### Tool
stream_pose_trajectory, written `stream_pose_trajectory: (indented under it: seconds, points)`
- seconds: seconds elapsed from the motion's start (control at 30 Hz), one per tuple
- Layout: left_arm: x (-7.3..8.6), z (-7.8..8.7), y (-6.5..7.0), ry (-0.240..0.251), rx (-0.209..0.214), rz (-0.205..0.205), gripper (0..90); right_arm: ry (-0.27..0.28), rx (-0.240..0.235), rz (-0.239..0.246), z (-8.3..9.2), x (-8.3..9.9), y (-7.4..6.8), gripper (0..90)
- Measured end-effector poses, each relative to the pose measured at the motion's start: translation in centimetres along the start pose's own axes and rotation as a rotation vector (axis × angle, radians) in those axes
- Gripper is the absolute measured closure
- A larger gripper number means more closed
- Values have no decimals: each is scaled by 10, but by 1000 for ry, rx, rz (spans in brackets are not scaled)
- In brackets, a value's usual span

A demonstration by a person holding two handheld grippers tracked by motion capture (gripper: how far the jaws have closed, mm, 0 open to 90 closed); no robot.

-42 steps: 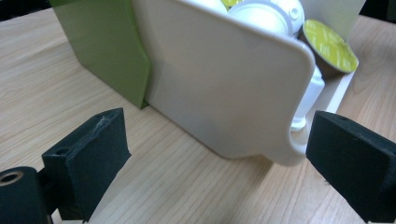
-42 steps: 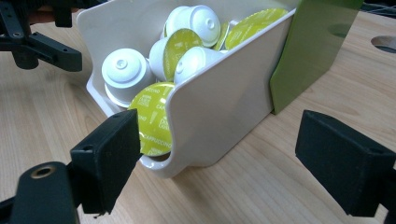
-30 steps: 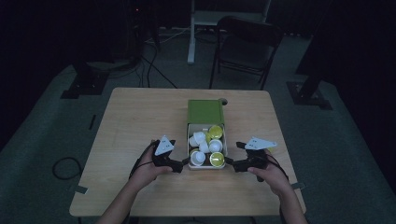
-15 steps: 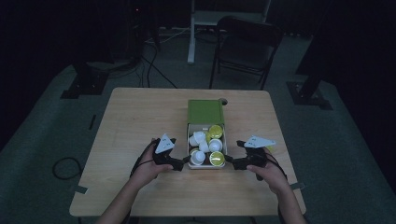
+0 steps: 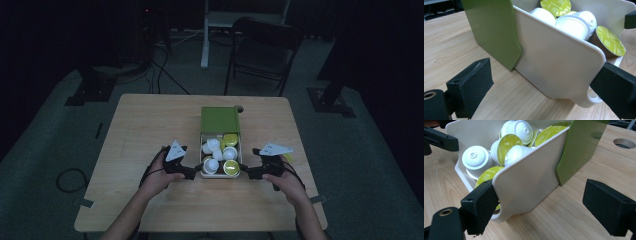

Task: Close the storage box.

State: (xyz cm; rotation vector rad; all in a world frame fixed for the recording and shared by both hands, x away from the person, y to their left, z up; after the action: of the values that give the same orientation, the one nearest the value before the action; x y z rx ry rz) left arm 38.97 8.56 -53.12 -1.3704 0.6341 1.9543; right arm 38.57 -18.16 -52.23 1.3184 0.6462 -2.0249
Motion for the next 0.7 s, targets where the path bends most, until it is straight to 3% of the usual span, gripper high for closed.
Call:
stream_pose_trajectory:
  seconds: [0.7]
  points:
    - [-3,-6,-12,-6,-17,2,56,2,13,-16,-10,-4,6,128]
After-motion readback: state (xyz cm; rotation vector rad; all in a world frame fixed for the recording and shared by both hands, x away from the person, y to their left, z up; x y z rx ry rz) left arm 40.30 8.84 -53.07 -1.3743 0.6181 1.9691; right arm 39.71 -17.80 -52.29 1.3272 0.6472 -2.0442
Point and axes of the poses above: each handheld gripper's, and its own axes: z roughly backward along the jaws, x roughly out of its underside, y roughly to its right, the point moved 6 cm from there along -z, roughly forward along the jaws, and after that the axes turned 9 degrees about y, right-handed, at the moved point
